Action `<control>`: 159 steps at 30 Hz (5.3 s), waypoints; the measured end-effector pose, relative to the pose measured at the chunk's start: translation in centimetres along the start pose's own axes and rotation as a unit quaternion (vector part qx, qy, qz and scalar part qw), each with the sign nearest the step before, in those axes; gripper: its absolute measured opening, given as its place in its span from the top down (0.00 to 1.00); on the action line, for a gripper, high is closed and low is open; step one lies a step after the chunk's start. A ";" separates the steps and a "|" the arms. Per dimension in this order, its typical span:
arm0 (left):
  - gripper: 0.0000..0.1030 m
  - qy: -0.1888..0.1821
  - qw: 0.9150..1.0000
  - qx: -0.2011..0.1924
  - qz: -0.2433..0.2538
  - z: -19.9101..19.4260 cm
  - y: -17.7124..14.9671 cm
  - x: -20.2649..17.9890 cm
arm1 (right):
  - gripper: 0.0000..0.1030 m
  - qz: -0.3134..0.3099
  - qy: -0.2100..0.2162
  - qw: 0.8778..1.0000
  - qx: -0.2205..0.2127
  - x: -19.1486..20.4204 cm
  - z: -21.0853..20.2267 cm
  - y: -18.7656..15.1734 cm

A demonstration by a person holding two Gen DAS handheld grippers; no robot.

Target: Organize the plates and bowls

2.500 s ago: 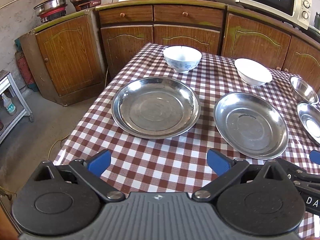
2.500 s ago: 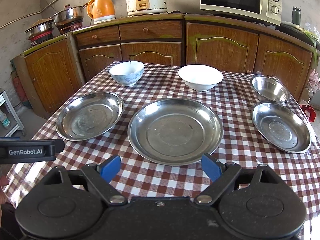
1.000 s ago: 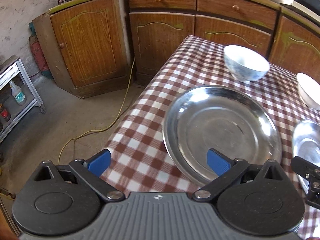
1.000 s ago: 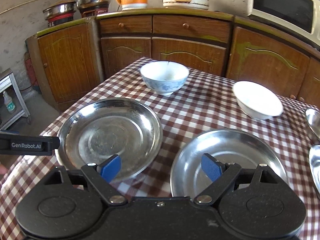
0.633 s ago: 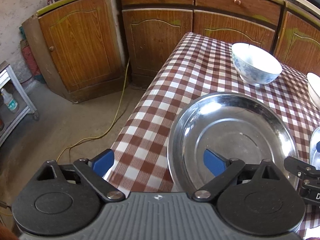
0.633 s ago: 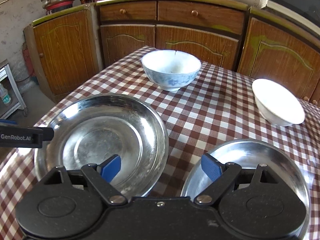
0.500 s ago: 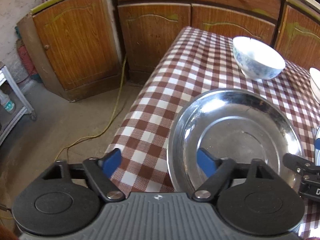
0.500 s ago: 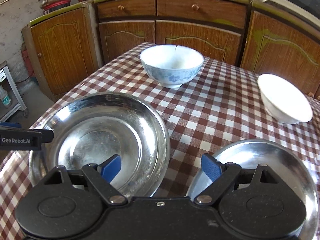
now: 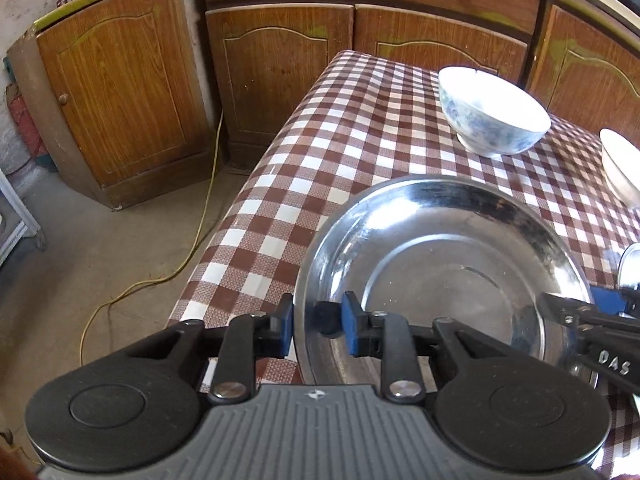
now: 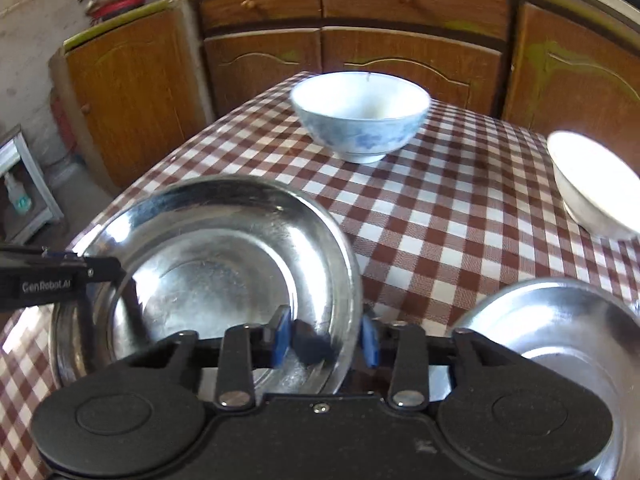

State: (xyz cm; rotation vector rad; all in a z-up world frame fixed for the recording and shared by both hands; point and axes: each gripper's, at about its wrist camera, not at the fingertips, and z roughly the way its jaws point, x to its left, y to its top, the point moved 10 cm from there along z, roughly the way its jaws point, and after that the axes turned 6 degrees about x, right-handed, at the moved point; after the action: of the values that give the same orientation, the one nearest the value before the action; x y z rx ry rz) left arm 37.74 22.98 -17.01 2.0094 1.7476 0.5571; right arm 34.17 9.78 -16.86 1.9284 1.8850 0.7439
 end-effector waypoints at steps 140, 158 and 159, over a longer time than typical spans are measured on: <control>0.77 -0.115 0.981 0.004 0.158 -12.2 -19.7 -25.4 | 0.77 0.187 -0.153 0.970 -0.037 -22.9 -24.3 -26.7; 0.74 -0.116 0.982 -0.005 0.149 -11.9 -19.0 -25.1 | 0.74 0.165 -0.175 0.970 -0.034 -22.7 -23.7 -26.0; 0.74 -0.116 0.982 -0.006 0.147 -12.0 -18.9 -25.0 | 0.74 0.164 -0.179 0.969 -0.036 -22.7 -23.9 -25.9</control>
State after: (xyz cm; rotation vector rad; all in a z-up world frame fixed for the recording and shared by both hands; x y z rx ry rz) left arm 12.27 1.16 -18.15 2.2389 1.3199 0.4020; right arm -0.37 -13.98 -15.61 2.1819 1.3280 0.4984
